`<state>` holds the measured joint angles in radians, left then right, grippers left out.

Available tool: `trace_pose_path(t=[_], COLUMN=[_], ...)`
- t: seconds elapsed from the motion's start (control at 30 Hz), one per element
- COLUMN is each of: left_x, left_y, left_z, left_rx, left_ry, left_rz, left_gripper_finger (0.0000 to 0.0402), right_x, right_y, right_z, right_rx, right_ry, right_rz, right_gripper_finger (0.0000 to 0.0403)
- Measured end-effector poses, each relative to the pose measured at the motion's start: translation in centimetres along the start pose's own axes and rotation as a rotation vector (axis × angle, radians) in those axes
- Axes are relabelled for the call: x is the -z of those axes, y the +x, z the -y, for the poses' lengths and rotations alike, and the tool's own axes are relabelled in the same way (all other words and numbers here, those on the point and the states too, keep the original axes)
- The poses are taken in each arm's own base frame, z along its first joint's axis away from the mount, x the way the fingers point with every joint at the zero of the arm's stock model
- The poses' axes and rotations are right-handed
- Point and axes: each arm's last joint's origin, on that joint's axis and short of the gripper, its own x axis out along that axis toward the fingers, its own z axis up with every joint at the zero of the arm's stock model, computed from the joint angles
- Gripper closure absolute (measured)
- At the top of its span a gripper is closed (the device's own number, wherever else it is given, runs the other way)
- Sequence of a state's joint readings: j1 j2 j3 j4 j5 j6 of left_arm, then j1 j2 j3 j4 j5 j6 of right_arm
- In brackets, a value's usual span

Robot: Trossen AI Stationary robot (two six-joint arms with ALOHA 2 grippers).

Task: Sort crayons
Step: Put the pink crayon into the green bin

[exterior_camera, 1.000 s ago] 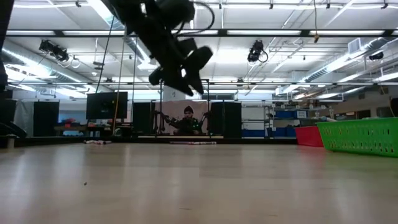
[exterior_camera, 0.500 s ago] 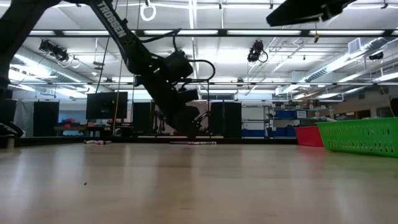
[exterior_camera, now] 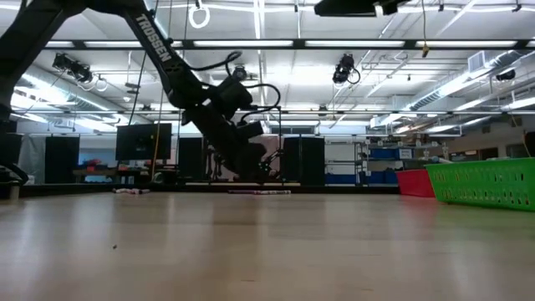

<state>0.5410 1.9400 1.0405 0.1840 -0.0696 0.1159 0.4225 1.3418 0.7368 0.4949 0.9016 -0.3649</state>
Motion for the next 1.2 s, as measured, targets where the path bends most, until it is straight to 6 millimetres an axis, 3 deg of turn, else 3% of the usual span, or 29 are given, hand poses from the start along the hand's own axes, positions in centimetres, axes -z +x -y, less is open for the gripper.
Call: trace_pose_path(t=[0.3,0.5,0.67,0.9,1.2], left_x=[1.4,1.0,1.2,1.2,1.4], left_y=[1.6,1.5,1.5,1.5,0.6], left_z=[-1.3,-1.3,-1.3,-0.9,0.9], left_rx=[-0.026,-0.017,-0.048,-0.044,-0.009], left_ry=[-0.032,-0.019,0.012,0.077,0.082], left_rz=[-0.022,0.010,-0.013,-0.020,-0.107], left_gripper_finger=[0.0239,0.0253,0.0293,0.0390,0.0391], right_x=[-0.4,-0.1,0.0,0.0,-0.2], right_y=[1.6,2.4,2.7,3.0,3.1], right_z=[1.7,2.5,2.8,3.3,3.5], right_rx=[0.027,0.042,0.049,0.073,0.089], right_ry=[-0.016,-0.018,-0.017,-0.018,-0.049], right_rz=[0.069,0.062,0.059,0.064,0.080], right_gripper_finger=[0.0264,0.0264,0.0264,0.0264,0.0264])
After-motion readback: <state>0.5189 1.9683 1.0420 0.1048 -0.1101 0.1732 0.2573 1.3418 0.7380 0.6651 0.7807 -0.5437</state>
